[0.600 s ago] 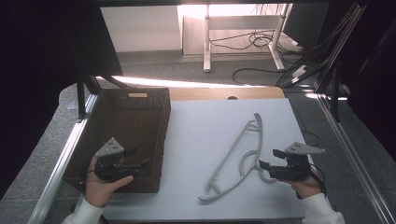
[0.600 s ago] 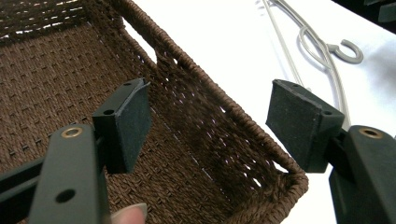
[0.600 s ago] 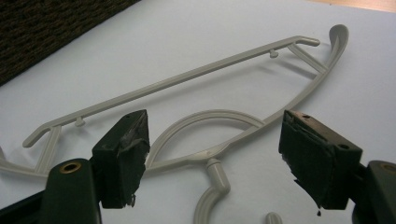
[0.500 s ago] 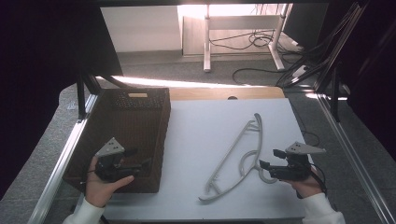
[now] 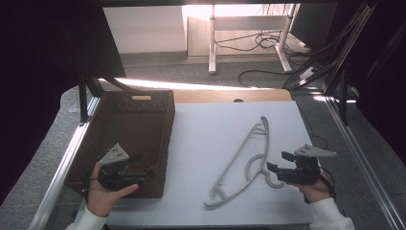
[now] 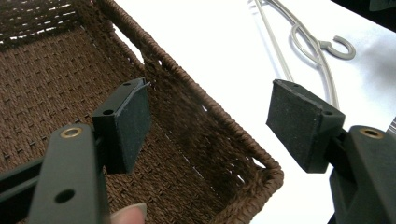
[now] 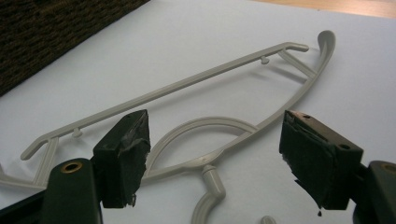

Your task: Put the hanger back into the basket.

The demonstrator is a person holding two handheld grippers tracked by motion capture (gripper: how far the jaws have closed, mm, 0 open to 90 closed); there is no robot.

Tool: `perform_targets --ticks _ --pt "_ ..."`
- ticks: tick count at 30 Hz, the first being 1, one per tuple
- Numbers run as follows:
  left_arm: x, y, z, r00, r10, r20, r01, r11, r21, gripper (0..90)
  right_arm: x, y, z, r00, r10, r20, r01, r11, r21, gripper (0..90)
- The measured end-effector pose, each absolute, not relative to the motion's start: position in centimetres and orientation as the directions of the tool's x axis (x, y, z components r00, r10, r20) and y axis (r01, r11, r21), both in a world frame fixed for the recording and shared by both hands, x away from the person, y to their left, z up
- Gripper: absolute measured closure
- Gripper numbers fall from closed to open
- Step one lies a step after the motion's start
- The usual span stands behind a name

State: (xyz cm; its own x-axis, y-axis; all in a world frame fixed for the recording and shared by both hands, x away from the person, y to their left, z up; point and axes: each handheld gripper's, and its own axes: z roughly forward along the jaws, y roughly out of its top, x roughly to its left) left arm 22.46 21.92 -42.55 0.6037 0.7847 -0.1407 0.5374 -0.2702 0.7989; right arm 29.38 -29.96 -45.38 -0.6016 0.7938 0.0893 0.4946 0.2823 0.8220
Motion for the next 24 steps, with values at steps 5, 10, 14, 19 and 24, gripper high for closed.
perform_targets --ticks 5,10,14,19,24 --pt "22.7 21.7 -42.6 0.603 0.784 -0.151 0.545 -0.265 0.796 29.7 29.4 -30.1 -45.6 -0.592 0.801 0.091 0.506 0.282 0.815 25.1" --pt "22.7 21.1 -42.4 0.615 0.772 -0.162 0.543 -0.265 0.797 30.0 29.4 -30.4 -45.5 -0.585 0.806 0.094 0.510 0.274 0.815 25.2" --pt "22.6 20.6 -42.3 0.624 0.764 -0.163 0.540 -0.271 0.797 30.1 29.4 -30.5 -45.6 -0.587 0.804 0.093 0.512 0.279 0.813 25.3" --pt "22.7 20.0 -42.1 0.629 0.760 -0.165 0.536 -0.271 0.799 30.2 29.5 -30.8 -45.7 -0.580 0.808 0.099 0.520 0.274 0.809 25.7" --pt "23.0 19.1 -41.6 0.643 0.747 -0.173 0.529 -0.269 0.805 30.6 29.6 -31.0 -45.7 -0.574 0.812 0.109 0.529 0.265 0.806 26.4"
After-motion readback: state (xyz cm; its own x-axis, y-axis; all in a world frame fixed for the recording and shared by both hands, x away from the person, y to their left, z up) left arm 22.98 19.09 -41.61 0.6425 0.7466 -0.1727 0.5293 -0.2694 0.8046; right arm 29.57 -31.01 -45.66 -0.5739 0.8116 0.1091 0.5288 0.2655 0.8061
